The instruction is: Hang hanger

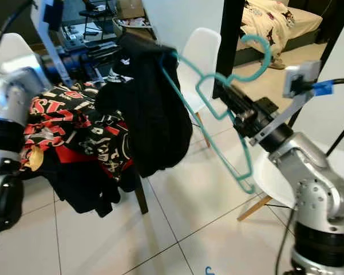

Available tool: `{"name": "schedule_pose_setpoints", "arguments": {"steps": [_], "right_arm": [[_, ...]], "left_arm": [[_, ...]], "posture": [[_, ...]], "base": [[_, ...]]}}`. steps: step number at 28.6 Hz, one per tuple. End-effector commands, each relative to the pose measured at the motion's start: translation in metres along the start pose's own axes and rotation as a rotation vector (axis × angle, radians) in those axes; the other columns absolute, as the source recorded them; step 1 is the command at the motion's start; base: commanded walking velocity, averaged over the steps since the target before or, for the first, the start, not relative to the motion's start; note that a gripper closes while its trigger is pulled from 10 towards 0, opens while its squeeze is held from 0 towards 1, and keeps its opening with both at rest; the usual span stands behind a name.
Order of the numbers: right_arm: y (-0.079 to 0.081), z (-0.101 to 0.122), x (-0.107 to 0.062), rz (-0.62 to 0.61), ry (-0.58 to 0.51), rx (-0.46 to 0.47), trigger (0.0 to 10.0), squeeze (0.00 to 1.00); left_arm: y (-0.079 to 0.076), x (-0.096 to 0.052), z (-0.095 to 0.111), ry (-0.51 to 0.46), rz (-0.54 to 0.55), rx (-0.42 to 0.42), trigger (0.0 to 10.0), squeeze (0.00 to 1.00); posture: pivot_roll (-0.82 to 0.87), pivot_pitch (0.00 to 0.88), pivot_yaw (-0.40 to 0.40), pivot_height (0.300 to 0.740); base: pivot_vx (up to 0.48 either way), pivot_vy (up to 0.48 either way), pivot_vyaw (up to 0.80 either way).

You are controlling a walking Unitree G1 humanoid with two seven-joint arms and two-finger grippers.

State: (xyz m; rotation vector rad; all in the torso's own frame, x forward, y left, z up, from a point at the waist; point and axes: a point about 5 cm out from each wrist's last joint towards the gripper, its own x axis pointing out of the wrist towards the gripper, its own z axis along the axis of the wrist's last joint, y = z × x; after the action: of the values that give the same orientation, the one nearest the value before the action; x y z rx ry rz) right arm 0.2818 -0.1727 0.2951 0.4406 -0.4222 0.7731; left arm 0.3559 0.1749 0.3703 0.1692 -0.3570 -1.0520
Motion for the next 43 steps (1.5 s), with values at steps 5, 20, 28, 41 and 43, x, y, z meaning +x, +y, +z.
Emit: {"name": "schedule_pose_setpoints", "arguments": {"steps": [5,20,28,41,43], "right_arm": [[0.011,0.012,0.011,0.023,-0.161,0.051,10.0,0.0],[-0.005,-0.011,0.042,-0.185,-0.197,0.095,10.0,0.0],[-0.009,-0.018,0.05,-0.234,-0.188,0.115,10.0,0.0],[-0.021,-0.02,0.052,-0.306,-0.189,0.109,10.0,0.0],[-0.027,-0.019,0.051,-0.332,-0.193,0.106,10.0,0.0]], "left_arm": [[-0.009,-0.001,0.014,0.012,-0.123,0.046,10.0,0.0],[-0.062,0.043,0.037,-0.155,-0.258,0.1,10.0,0.0],[-0.091,0.057,0.036,-0.281,-0.34,-0.037,10.0,0.0],[-0.118,0.041,0.01,-0.176,-0.425,-0.045,10.0,0.0],[-0.128,0.028,-0.002,-0.123,-0.483,-0.074,10.0,0.0]], "posture": [[-0.01,0.092,0.049,0.74],[0.02,0.082,0.038,0.74],[0.02,0.078,0.026,0.74],[0.02,0.075,0.016,0.74],[0.02,0.071,0.014,0.74]], "base": [[0.0,0.0,0.0],[0.0,0.0,0.0],[0.0,0.0,0.0],[0.0,0.0,0.0],[0.0,0.0,0.0]]}}
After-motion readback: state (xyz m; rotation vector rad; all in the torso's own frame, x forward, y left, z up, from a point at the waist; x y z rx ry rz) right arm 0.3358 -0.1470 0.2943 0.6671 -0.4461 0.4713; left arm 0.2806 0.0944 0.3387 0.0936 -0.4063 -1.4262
